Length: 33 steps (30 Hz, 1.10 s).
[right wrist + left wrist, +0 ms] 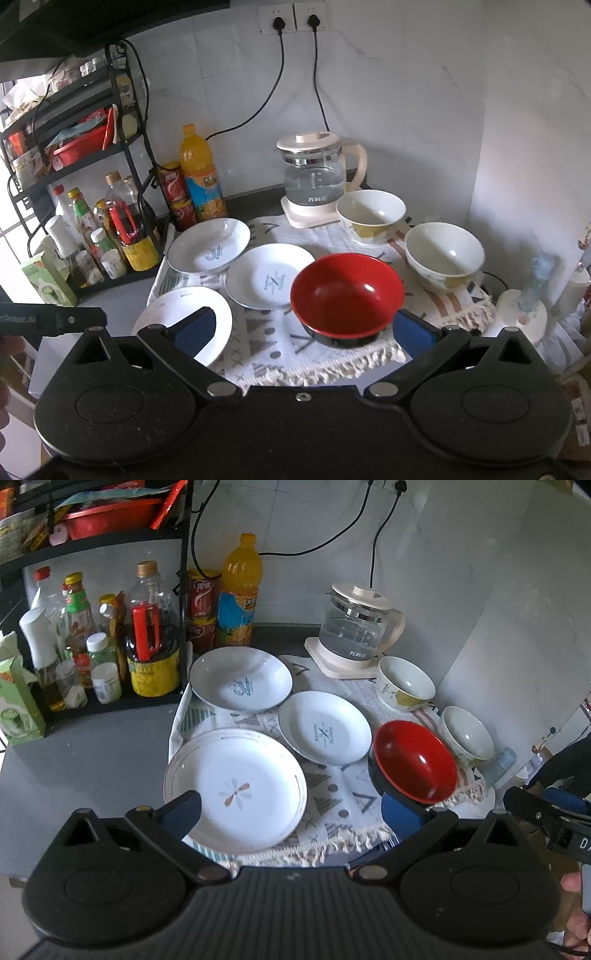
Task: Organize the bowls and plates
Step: 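Move both grippers forward past the red-and-black bowl toward the cream bowl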
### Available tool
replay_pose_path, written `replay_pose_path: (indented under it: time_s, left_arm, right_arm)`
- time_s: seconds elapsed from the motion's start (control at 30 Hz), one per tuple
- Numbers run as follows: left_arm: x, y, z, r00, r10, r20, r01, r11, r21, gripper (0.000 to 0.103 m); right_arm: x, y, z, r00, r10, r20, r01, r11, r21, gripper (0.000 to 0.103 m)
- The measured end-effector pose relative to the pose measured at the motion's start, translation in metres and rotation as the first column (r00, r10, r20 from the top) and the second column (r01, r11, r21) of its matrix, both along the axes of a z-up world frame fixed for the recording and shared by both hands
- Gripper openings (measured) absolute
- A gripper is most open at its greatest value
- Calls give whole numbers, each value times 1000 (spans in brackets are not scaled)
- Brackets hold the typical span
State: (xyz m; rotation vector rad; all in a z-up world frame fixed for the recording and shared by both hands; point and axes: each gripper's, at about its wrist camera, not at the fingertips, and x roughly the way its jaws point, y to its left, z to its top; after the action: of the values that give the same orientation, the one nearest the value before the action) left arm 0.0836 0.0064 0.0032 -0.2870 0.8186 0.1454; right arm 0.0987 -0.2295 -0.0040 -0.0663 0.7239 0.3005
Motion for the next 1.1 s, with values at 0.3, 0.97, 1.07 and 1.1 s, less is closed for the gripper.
replay_pose_path:
  time_s: [0.3,0.97,1.07,1.1]
  left_arm:
    - [50,13,-6,999,-50,-6,50,999,0,102]
    - [155,-3,-38,957,-282,-67,278,958,-68,102]
    - [166,-5,-47,948,-303,-92,296,951,-84,102]
    - [170,-6,-50,946,-310,-97,302,949,-87,101]
  right_arm:
    - [38,6,-10,1000,-28,-12,29,999,39,103]
    - [89,-16,-43,945,-322,-65,323,946,12,103]
    - [94,-19,-49,933,-351,-83,353,936,11,103]
    - [95,-20,-51,931,-355,-86,357,934,10,103]
